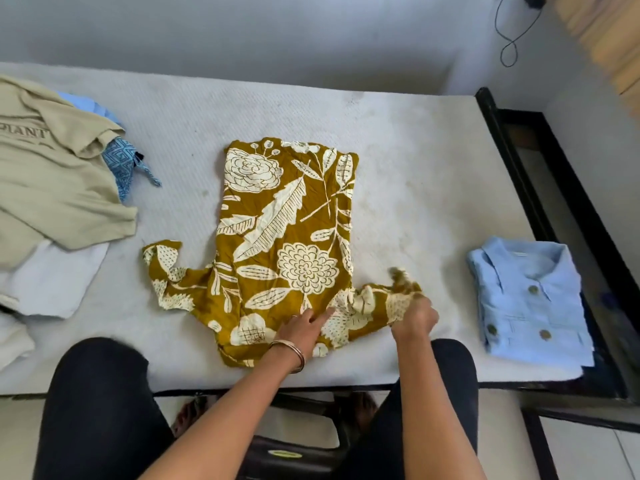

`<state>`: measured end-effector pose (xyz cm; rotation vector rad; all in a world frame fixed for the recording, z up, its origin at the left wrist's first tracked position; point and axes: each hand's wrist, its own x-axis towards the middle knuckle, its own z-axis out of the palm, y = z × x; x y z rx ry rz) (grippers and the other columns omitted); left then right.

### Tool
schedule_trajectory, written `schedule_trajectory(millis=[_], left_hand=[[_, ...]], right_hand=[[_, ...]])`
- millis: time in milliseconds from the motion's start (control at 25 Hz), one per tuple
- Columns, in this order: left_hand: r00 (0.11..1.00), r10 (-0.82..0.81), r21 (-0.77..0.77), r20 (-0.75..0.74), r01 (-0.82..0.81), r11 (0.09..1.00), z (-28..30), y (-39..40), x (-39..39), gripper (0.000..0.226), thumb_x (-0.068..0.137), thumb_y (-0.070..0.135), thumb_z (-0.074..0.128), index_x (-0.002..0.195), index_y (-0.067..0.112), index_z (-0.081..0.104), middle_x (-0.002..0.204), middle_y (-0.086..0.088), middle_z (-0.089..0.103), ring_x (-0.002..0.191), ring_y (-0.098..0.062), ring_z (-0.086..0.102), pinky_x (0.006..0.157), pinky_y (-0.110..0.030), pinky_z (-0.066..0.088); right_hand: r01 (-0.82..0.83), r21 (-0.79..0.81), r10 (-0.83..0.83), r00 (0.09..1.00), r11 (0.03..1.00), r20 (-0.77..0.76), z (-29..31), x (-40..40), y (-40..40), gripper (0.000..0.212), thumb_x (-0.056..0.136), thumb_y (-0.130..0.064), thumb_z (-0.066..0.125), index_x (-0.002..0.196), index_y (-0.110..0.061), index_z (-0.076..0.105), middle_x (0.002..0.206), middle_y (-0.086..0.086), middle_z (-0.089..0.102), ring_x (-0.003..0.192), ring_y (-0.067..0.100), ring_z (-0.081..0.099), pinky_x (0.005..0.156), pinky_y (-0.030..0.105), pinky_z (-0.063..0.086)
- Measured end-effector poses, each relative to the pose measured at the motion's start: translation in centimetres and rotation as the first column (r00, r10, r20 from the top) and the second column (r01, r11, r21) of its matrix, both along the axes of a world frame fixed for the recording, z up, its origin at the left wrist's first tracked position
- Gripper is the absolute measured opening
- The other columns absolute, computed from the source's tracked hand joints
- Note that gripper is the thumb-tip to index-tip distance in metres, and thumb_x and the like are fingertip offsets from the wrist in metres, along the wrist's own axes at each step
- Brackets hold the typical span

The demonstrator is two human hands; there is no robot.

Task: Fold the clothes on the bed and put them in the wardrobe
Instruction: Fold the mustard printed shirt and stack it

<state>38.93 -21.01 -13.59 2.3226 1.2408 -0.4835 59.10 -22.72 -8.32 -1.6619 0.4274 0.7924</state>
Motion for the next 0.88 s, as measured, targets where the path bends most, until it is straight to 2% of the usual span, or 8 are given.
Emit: schedule_trajectory(millis=[200, 280, 400, 520, 640, 680, 760, 880], left_hand=[[1.0, -0.012, -0.307, 0.019, 0.017, 0.952, 1.8, 0.7, -0.3, 0.074, 0.087, 0.023, 0.059, 0.149, 0.042, 0.023, 0.134, -0.008, 0.049, 0.113, -0.027, 0.054, 0.09, -0.033, 0.048], [0.997, 0.009, -0.429, 0.076, 0.025, 0.903, 3.4, 1.3, -0.6, 0.045, 0.09, 0.032, 0.059, 0.134, 0.037, 0.052, 0.122, -0.003, 0.061, 0.104, -0.021, 0.06, 0.081, -0.027, 0.048], [0.82, 0.527, -0.62, 0.221, -0.299, 0.725, 5.3, 2.8, -1.1, 0.025, 0.098, 0.029, 0.052, 0.106, 0.016, 0.071, 0.09, -0.003, 0.069, 0.064, -0.01, 0.061, 0.054, -0.02, 0.047], [0.255, 0.95, -0.838, 0.179, -0.466, 0.283, 6.7, 5.8, -3.6, 0.054, 0.101, 0.046, 0.038, 0.094, 0.005, 0.073, 0.088, -0.016, 0.072, 0.066, -0.023, 0.066, 0.064, -0.033, 0.055], [-0.032, 0.998, -0.846, 0.044, -0.533, 0.02, 6.0, 8.4, -9.6, 0.044, 0.102, 0.036, 0.033, 0.092, 0.006, 0.064, 0.099, -0.026, 0.066, 0.089, -0.033, 0.063, 0.079, -0.043, 0.053], [0.029, 0.999, -0.794, 0.039, -0.606, 0.049, 5.4, 8.9, -11.8, 0.044, 0.102, 0.039, 0.033, 0.093, 0.009, 0.064, 0.102, -0.025, 0.067, 0.093, -0.033, 0.062, 0.079, -0.044, 0.053], [0.223, 0.974, -0.689, 0.032, -0.701, 0.183, 4.8, 9.0, -13.9, 0.054, 0.099, 0.052, 0.038, 0.093, 0.008, 0.069, 0.094, -0.018, 0.07, 0.08, -0.029, 0.063, 0.064, -0.034, 0.051], [0.59, 0.776, -0.317, 0.224, -0.709, 0.63, 4.7, 9.3, -12.2, 0.023, 0.09, 0.03, 0.065, 0.095, 0.008, 0.071, 0.092, -0.008, 0.068, 0.077, -0.021, 0.061, 0.067, -0.027, 0.047]], right_hand=[[0.319, 0.422, -0.193, 0.929, 0.849, -0.315, 2.0, 1.3, -1.8, 0.031, 0.104, -0.024, 0.039, 0.086, -0.013, 0.061, 0.097, 0.006, 0.067, 0.08, 0.02, 0.063, 0.065, 0.033, 0.053], [0.196, 0.499, -0.129, 0.978, 0.844, -0.166, 3.3, 0.3, -1.3, 0.03, 0.105, -0.023, 0.038, 0.087, -0.018, 0.06, 0.09, -0.001, 0.063, 0.078, 0.014, 0.06, 0.064, 0.027, 0.052], [-0.318, 0.437, 0.184, 0.929, 0.841, 0.321, 4.3, -3.7, 0.0, 0.017, 0.105, -0.017, 0.04, 0.11, -0.017, 0.056, 0.103, 0.0, 0.06, 0.086, 0.013, 0.06, 0.063, 0.026, 0.054], [-0.883, 0.037, 0.589, 0.343, 0.468, 0.732, 3.8, -9.1, 0.2, 0.02, 0.101, -0.022, 0.05, 0.12, -0.019, 0.054, 0.116, 0.003, 0.061, 0.1, 0.021, 0.061, 0.076, 0.041, 0.056], [-0.936, -0.286, 0.694, -0.344, -0.203, 0.633, 2.4, -13.2, -0.2, 0.018, 0.094, -0.007, 0.056, 0.112, -0.008, 0.06, 0.126, 0.011, 0.061, 0.11, 0.025, 0.058, 0.088, 0.035, 0.048], [-0.885, -0.314, 0.694, -0.466, -0.345, 0.55, 1.8, -13.8, -0.3, 0.018, 0.094, -0.01, 0.058, 0.112, -0.008, 0.063, 0.127, 0.01, 0.063, 0.112, 0.024, 0.058, 0.089, 0.032, 0.047], [-0.869, -0.324, 0.734, -0.49, -0.373, 0.47, 0.5, -13.6, -0.1, 0.018, 0.095, -0.014, 0.059, 0.109, -0.007, 0.069, 0.118, 0.008, 0.069, 0.106, 0.021, 0.062, 0.09, 0.033, 0.048], [-0.936, -0.351, 0.847, -0.183, 0.005, 0.499, -0.9, -11.3, 1.6, 0.017, 0.096, -0.011, 0.059, 0.105, -0.004, 0.071, 0.103, 0.009, 0.073, 0.089, 0.016, 0.063, 0.083, 0.033, 0.051]])
